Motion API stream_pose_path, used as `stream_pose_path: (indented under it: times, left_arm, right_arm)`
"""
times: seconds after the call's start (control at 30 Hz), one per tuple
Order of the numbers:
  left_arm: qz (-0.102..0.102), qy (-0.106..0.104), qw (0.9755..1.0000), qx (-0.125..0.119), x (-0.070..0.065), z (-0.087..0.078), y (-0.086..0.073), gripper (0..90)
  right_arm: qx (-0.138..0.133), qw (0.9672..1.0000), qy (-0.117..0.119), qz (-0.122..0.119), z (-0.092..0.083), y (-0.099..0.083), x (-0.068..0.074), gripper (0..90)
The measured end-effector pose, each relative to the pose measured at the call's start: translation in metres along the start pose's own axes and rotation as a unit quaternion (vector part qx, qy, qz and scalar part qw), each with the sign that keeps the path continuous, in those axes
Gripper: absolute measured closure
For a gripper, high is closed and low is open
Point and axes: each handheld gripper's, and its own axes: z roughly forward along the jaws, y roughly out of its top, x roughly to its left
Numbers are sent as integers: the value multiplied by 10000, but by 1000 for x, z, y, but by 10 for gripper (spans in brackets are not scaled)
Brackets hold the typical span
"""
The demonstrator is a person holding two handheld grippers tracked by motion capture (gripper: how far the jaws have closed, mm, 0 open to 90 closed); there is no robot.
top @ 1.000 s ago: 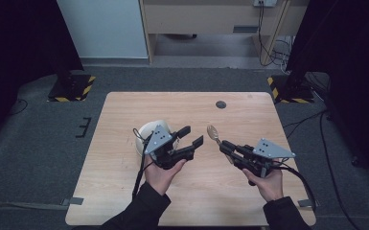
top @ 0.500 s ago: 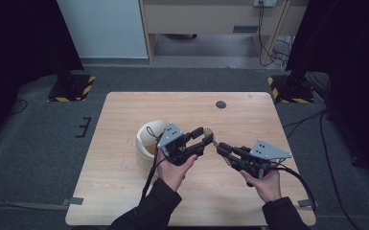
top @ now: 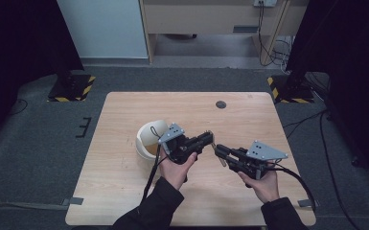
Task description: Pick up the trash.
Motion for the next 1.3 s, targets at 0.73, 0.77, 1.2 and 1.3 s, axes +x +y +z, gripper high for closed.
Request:
stream_pose_path:
  times: [0.73, 0.77, 1.2, 1.3]
  left_arm:
    - [1419, 377, 9882, -446, -3, -86, 25, 841]
    - [1456, 415, 9873, -472, -2, -91, 26, 841]
    - [1858, 613, 9768, -867, 5, -137, 51, 840]
    - [1972, 745, 9739, -841, 11, -140, 53, 840]
  right_arm:
    - [275, 9953, -813, 438, -25, -15, -38, 523]
    - [275, 9953, -813, 438, -25, -15, -38, 523]
    - [1141, 9771, -1691, 604, -24, -58, -69, 361]
    - [1293, 9725, -1829, 633, -26, -65, -75, 342]
